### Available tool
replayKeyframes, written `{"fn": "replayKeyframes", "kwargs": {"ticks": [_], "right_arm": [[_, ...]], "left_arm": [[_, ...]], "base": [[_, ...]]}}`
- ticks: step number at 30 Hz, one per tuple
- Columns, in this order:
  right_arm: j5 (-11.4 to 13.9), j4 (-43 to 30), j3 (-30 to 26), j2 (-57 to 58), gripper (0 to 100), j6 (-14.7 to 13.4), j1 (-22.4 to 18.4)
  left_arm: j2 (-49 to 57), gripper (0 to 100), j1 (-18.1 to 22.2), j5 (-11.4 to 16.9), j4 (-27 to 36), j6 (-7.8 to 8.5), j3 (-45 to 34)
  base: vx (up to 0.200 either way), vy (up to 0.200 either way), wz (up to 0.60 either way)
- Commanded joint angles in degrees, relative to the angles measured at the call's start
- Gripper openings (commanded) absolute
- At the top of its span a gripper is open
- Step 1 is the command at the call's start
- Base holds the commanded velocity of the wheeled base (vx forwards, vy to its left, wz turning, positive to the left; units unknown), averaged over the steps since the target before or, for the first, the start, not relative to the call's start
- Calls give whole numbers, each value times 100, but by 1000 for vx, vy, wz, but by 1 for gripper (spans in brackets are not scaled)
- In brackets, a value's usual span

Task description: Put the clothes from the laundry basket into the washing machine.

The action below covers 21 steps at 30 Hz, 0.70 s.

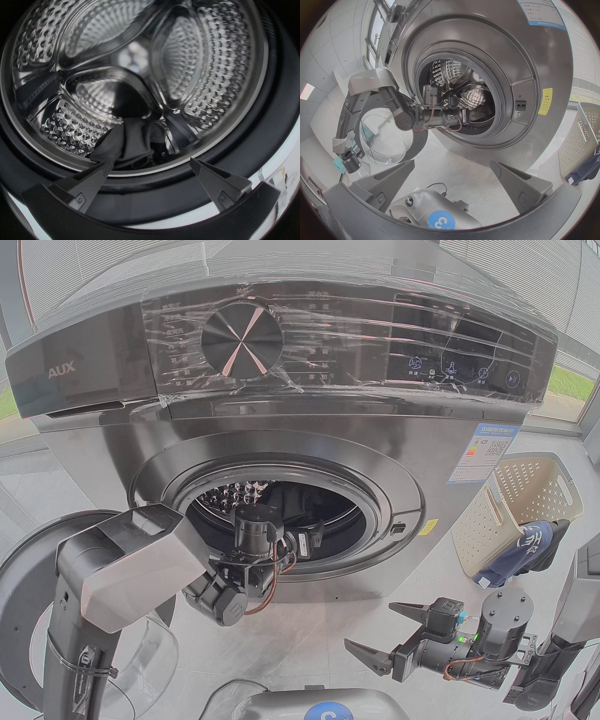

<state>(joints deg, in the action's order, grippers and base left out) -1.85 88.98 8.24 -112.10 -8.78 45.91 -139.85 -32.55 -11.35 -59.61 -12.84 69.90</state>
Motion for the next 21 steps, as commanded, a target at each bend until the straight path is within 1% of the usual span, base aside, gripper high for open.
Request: {"fn": "replayKeyframes", "kwargs": {"ticks": [1, 2, 3, 5, 7, 8, 10, 13, 15, 16, 19, 21], "right_arm": [[1, 85, -42, 75, 100, -1, -29], [1, 85, -42, 75, 100, -1, -29], [10, 93, -42, 101, 100, -1, -38], [10, 85, -51, 233, 100, -1, -82], [10, 76, -68, 374, 100, 8, -100], [10, 76, -77, 400, 100, 8, -109], [18, 76, -147, 523, 100, 16, -196], [36, 76, -182, 532, 100, 25, -311], [45, 76, -182, 523, 100, 34, -337], [53, 76, -182, 505, 100, 34, -381], [45, 76, -191, 532, 100, 43, -425], [36, 85, -191, 576, 100, 69, -504]], "left_arm": [[801, 100, -445, 28, -991, 598, -1365], [828, 100, -472, 19, -1088, 607, -1444], [933, 100, -551, -16, -1351, 607, -1725], [1179, 100, -612, -25, -1606, 607, -2191], [1522, 100, -665, 19, -1685, 624, -2745], [1601, 100, -683, 36, -1676, 624, -2877], [2067, 100, -858, 98, -1668, 624, -3501], [2515, 100, -1087, 142, -1712, 572, -4107], [2621, 100, -1148, 142, -1712, 554, -4239], [2823, 100, -1342, 142, -1729, 484, -4503], [3227, 100, -1491, 133, -1729, 387, -4810], [3526, 100, -1579, 124, -1764, 378, -5056]], "base": [[0, 0, 0], [0, 0, 0], [0, 0, 0], [0, 0, 0], [0, 0, 0], [0, 0, 0], [0, 0, 0], [0, 0, 0], [0, 0, 0], [0, 0, 0], [0, 0, 0], [-200, 0, 0]]}}
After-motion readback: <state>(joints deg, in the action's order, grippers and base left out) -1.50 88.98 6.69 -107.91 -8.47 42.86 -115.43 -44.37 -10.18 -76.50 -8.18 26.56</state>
